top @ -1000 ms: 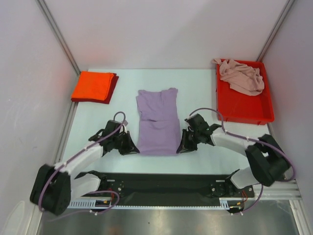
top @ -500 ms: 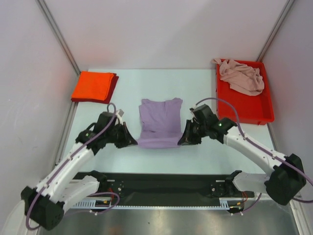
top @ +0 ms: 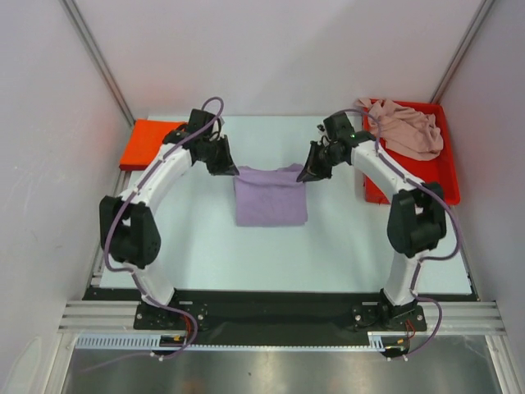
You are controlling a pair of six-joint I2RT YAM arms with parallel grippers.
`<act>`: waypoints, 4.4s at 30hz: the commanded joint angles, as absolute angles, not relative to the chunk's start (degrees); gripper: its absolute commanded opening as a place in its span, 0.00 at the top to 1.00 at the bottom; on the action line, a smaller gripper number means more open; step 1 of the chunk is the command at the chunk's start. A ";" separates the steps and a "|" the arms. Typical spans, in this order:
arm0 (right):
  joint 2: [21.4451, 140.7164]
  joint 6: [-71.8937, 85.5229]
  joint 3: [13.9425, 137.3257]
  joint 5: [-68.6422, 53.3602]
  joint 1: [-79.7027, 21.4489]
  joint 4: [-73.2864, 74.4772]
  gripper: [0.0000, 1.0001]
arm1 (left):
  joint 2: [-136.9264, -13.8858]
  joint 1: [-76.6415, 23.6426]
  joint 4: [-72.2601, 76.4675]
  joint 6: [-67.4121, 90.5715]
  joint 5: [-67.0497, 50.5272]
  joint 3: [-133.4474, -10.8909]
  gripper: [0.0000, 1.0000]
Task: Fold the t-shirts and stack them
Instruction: Fold the tshirt
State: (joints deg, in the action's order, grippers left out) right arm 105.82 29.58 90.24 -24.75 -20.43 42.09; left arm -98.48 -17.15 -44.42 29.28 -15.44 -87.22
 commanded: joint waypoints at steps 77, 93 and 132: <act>144.40 43.23 103.45 -37.70 -14.33 -5.88 1.00 | -134.91 -9.67 11.07 47.01 -34.63 -93.07 1.00; 149.51 41.33 118.12 -32.70 -8.53 7.98 0.91 | -137.13 -7.03 1.35 45.45 -31.64 -106.44 1.00; 120.25 21.62 87.20 -4.67 -23.47 38.06 0.84 | -67.24 -6.42 -30.76 23.29 -23.03 -51.68 0.59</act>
State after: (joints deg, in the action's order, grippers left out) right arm 122.56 22.44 91.96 -9.06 -23.20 37.28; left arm -69.06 -6.72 -30.33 24.88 -22.65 -52.99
